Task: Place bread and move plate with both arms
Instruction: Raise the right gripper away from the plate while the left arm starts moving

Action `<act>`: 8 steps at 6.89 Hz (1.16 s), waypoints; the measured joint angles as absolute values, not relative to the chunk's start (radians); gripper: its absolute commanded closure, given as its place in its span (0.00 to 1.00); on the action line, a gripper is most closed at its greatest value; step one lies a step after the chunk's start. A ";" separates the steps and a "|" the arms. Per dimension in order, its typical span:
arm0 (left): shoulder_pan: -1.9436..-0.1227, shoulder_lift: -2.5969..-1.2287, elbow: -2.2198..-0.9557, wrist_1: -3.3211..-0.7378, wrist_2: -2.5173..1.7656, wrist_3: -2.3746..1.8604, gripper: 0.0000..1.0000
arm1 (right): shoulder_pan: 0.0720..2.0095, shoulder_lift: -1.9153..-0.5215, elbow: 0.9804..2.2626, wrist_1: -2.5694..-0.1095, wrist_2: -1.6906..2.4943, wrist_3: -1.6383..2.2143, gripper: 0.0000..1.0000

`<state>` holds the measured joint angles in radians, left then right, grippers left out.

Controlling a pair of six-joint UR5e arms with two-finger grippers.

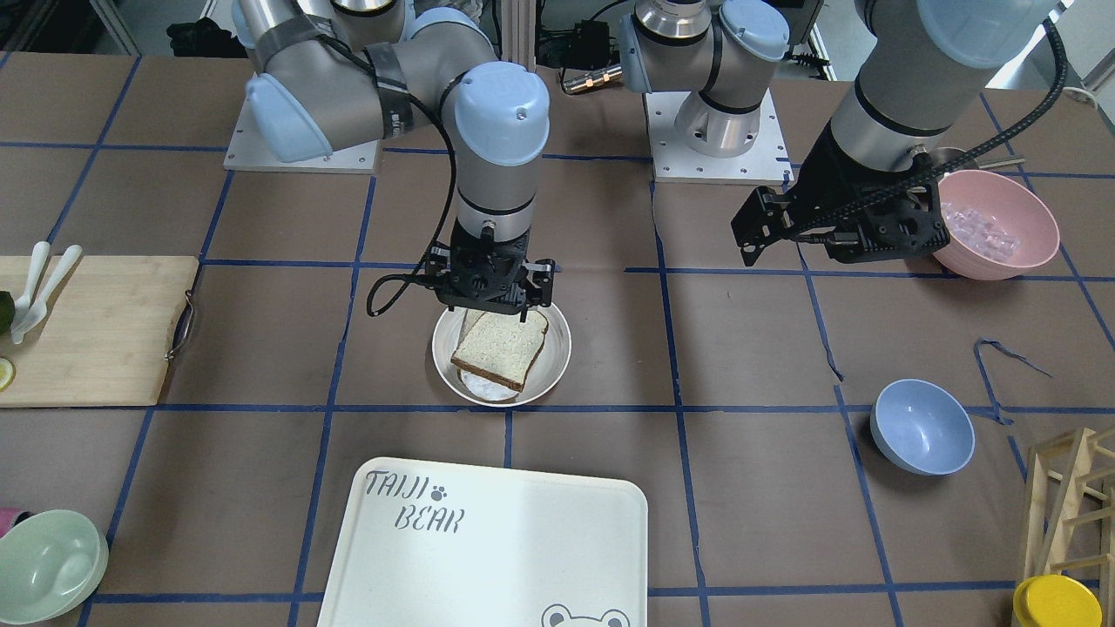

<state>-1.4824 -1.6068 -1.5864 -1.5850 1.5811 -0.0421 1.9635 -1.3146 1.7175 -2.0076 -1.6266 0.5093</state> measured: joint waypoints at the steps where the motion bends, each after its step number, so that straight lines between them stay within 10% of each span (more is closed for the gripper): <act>1: -1.482 -1.605 -1.593 -1.591 1.584 -0.042 0.00 | 1.878 -1.360 1.709 -1.949 -1.563 0.401 0.00; 8: -1.524 -1.694 -1.744 -1.390 1.561 -0.050 0.00 | 1.645 -1.455 1.392 -1.442 -1.517 0.000 0.00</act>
<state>-1.5245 -1.6941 -1.7441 -1.3896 1.5609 -0.0504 1.6452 -1.4552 1.3917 -1.4425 -1.5168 0.0004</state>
